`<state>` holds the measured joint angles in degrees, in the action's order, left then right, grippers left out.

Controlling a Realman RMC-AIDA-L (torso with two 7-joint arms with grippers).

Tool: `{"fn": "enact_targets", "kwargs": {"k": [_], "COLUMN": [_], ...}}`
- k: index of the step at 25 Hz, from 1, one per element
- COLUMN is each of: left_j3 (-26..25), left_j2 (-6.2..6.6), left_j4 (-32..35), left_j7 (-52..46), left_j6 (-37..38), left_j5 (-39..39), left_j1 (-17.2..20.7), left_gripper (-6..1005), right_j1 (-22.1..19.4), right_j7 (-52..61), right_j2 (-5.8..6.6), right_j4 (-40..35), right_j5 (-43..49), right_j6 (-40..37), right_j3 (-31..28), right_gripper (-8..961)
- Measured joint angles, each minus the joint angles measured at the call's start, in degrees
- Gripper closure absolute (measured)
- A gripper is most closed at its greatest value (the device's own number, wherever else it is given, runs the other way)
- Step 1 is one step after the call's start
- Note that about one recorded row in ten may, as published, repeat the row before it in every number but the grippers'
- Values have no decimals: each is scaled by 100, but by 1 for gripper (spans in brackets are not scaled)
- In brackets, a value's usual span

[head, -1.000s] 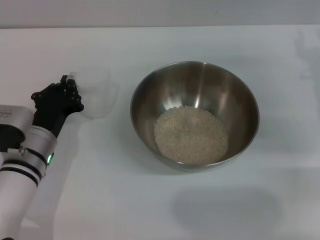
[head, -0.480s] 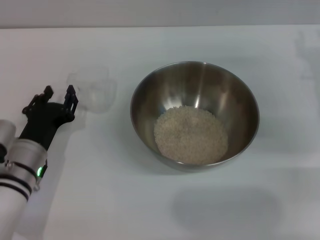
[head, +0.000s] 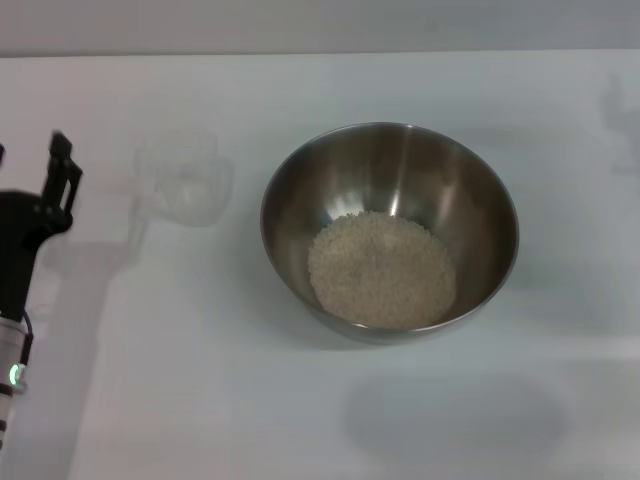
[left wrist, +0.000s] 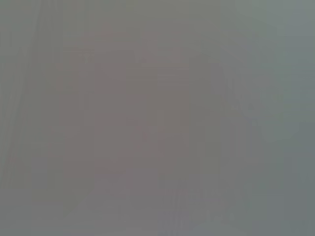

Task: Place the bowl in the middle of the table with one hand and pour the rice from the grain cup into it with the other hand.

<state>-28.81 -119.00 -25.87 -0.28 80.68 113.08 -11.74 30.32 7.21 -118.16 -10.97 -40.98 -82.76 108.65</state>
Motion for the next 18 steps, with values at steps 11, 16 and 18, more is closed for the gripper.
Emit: {"fn": "enact_targets", "kwargs": {"k": [11, 16, 18], "left_j3": [-43, -43, -45], "left_j2": [-17, -19, -19], "left_j4": [96, 119, 122], "left_j7": [32, 33, 32], "left_j6": [45, 45, 45], "left_j5": [-44, -49, -49], "left_j1": [-572, -635, -641], "left_gripper": [275, 275, 275], "right_j1": [-395, -464, -467], "right_j7": [142, 212, 213], "right_j2": [-178, -177, -177], "right_j4": [169, 168, 166], "right_j5": [12, 12, 12], "right_j6": [956, 992, 993], "right_j3": [291, 310, 318], "right_gripper": [475, 476, 476]}}
